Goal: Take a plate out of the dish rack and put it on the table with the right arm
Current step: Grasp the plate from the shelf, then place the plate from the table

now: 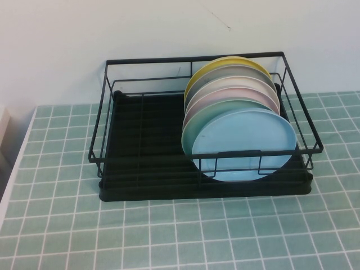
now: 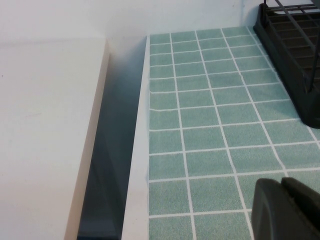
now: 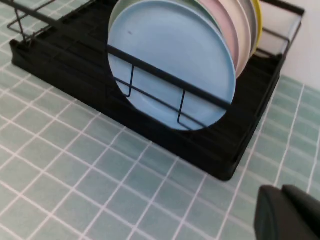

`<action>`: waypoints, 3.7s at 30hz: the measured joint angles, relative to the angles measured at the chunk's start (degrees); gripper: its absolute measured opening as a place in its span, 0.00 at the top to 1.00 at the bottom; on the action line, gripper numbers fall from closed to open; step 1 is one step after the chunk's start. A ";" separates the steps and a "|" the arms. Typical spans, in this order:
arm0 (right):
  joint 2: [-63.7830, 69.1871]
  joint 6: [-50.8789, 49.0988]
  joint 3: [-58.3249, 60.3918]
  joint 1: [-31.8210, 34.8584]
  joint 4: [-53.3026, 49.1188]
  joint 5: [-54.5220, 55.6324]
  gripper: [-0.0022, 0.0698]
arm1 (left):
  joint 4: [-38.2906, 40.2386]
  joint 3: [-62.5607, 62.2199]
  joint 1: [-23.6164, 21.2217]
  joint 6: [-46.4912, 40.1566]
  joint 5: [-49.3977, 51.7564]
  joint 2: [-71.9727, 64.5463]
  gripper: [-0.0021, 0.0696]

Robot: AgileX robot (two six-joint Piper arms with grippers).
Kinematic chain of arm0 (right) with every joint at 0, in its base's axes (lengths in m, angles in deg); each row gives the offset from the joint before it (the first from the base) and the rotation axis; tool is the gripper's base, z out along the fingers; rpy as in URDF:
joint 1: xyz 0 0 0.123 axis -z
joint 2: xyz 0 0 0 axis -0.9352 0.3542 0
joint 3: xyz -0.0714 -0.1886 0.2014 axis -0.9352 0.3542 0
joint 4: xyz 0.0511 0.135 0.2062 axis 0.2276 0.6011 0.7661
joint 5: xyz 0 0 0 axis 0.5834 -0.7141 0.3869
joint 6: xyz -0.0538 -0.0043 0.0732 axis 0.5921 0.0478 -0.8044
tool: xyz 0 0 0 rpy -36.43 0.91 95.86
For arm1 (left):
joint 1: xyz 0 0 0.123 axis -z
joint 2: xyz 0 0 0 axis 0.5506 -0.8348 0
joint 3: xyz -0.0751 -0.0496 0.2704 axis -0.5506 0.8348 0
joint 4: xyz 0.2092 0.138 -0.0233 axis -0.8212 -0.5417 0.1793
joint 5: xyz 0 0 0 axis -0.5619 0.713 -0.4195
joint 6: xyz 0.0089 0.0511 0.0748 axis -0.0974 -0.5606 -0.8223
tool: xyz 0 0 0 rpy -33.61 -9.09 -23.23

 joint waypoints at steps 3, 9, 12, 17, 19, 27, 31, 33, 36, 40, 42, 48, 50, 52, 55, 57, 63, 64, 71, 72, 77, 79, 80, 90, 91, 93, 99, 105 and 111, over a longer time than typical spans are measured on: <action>6.94 8.86 -6.33 0.00 3.33 1.53 0.97 | 0.00 0.00 0.00 0.00 0.00 0.00 0.98; 19.22 17.71 -17.59 0.00 11.38 3.75 0.97 | 0.00 0.00 0.00 0.00 0.00 0.00 0.98; 28.16 22.24 -23.85 0.00 10.25 -7.16 0.97 | 0.00 0.00 0.00 0.00 0.00 0.00 0.98; 41.31 27.40 -34.16 -2.17 5.90 -18.29 0.97 | 0.00 0.00 0.00 0.00 0.00 0.00 0.98; 44.40 28.04 -37.47 -4.88 2.28 -18.74 0.97 | 0.00 0.00 0.00 0.00 0.00 0.00 0.98; 55.42 23.82 -43.64 -14.16 -13.49 -10.07 0.96 | 0.00 0.00 0.00 0.00 0.00 0.00 0.98; 59.41 25.26 -43.64 -14.66 -13.70 -6.70 0.79 | 0.10 0.00 0.00 0.00 0.00 0.00 0.98; 60.84 27.02 -43.64 -15.21 -13.58 -6.09 0.64 | 0.10 0.00 0.00 0.00 0.00 0.00 0.98; 62.22 28.84 -43.64 -16.81 -13.58 -3.75 0.50 | 0.10 0.00 0.00 0.00 0.00 0.00 0.98; 63.69 29.54 -43.64 -18.07 -12.78 1.99 0.46 | 0.21 0.00 0.00 0.00 0.00 0.00 0.98; 64.40 29.62 -43.64 -18.31 -12.23 4.58 0.47 | 0.21 0.00 0.00 0.00 0.00 0.00 0.98; 67.17 29.75 -43.64 -18.31 -12.10 8.24 0.49 | 0.21 0.00 0.00 0.00 -0.12 0.00 0.98; 67.96 29.75 -43.64 -18.31 -12.00 8.47 0.49 | 0.21 0.00 0.00 0.00 -0.12 0.00 0.98; 68.48 29.75 -43.64 -18.31 -12.00 8.50 0.49 | 0.21 0.00 0.00 0.00 -0.12 0.00 0.98; 69.25 29.75 -43.64 -18.39 -11.88 8.71 0.49 | 0.21 0.00 0.00 0.00 -0.12 0.00 0.98; 69.75 29.75 -43.64 -18.39 -11.88 8.85 0.49 | 0.21 0.00 0.00 0.00 -0.12 0.00 0.98; 71.70 29.98 -43.64 -18.39 -10.69 9.31 0.54 | 0.21 0.00 0.00 0.00 -0.12 0.00 0.98; 71.95 30.08 -43.64 -18.39 -10.61 9.31 0.56 | 0.21 0.00 0.00 0.00 -0.12 0.00 0.98; 72.06 30.67 -45.07 -18.39 -10.60 10.23 0.84 | 0.21 0.00 0.00 0.00 -0.12 0.00 0.98; 71.63 30.17 -45.71 -18.39 -10.60 10.10 0.84 | 0.21 0.00 0.00 0.00 -0.12 0.00 0.98; 66.98 27.39 -48.95 -18.39 -10.78 6.49 0.84 | 0.21 0.00 0.00 0.00 -0.12 0.00 0.98; 64.36 25.27 -50.06 -18.39 -12.00 4.29 0.84 | 0.21 0.00 0.00 0.00 -0.12 0.00 0.98; 62.73 23.49 -50.50 -18.39 -12.89 2.67 0.84 | 0.21 0.00 0.00 0.00 -0.12 0.00 0.98; 42.31 -14.97 -49.42 -18.39 -16.05 -20.54 0.84 | 0.21 0.00 0.00 0.00 -0.12 0.00 0.98; 40.89 -17.49 -48.13 -18.39 -15.81 -21.80 0.84 | 0.21 0.00 0.00 0.00 -0.12 0.00 0.98; 37.95 -21.88 -43.31 -18.39 -14.71 -23.20 0.84 | 0.21 0.00 0.00 0.00 -0.12 0.00 0.98; 36.25 -24.64 -22.99 -18.39 -1.59 -13.60 0.85 | 0.21 0.00 0.00 0.00 -0.12 0.00 0.98; 42.44 -13.97 -11.73 -18.39 14.89 0.09 0.85 | 0.30 0.00 0.00 0.00 -0.12 0.00 0.98; 51.82 -6.28 -11.30 -18.39 19.61 5.99 0.85 | 0.30 0.00 0.00 0.00 -0.12 0.00 0.98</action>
